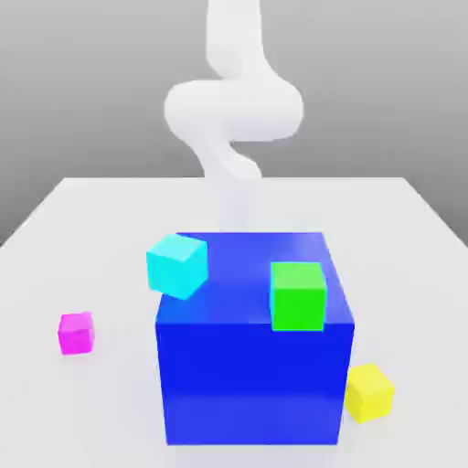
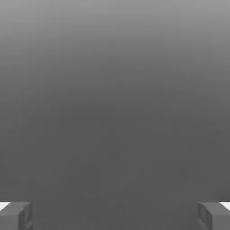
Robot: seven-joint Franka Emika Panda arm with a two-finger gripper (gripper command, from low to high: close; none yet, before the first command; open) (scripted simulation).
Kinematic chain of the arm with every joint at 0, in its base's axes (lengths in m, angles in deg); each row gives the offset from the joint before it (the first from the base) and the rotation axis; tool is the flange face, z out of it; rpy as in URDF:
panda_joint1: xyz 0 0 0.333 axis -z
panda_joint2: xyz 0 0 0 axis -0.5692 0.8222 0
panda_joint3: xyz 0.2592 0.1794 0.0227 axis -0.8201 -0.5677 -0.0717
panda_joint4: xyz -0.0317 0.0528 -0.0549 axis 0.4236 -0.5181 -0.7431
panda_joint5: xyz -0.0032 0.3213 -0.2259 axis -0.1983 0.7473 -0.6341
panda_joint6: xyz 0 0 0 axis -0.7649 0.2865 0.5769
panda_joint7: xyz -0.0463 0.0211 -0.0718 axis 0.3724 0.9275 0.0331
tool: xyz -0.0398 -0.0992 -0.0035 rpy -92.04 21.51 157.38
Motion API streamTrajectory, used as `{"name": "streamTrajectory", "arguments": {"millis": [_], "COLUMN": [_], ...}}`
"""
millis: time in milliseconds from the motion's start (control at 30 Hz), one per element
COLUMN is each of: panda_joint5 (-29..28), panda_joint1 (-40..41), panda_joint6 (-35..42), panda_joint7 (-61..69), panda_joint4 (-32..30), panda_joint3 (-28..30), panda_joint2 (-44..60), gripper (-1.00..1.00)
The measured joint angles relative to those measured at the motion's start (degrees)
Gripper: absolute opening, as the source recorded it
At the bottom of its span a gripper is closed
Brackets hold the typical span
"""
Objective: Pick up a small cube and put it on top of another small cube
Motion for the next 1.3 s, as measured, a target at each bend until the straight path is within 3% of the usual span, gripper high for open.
{"name": "streamTrajectory", "arguments": {"millis": [367,700,833,967,1100,1233,1267,1300], "panda_joint5": [-6.62,-8.81,-6.59,0.15,6.52,9.18,9.36,9.36], "panda_joint1": [15.33,26.11,28.89,33.10,34.77,37.66,38.09,38.09], "panda_joint6": [-10.51,-20.09,-24.16,-28.24,-33.72,-39.86,-40.96,-40.96], "panda_joint7": [-16.17,-27.89,-30.38,-29.67,-26.39,-24.36,-24.15,-24.15], "panda_joint4": [-9.97,-18.93,-22.60,-26.31,-26.16,-24.83,-24.61,-24.61], "panda_joint3": [0.61,5.40,8.29,9.60,6.62,3.11,2.65,2.65], "panda_joint2": [16.70,31.41,37.12,42.71,49.62,57.24,58.61,58.61], "gripper": [0.00,0.00,0.00,0.00,0.00,0.00,-1.00,-1.00]}}
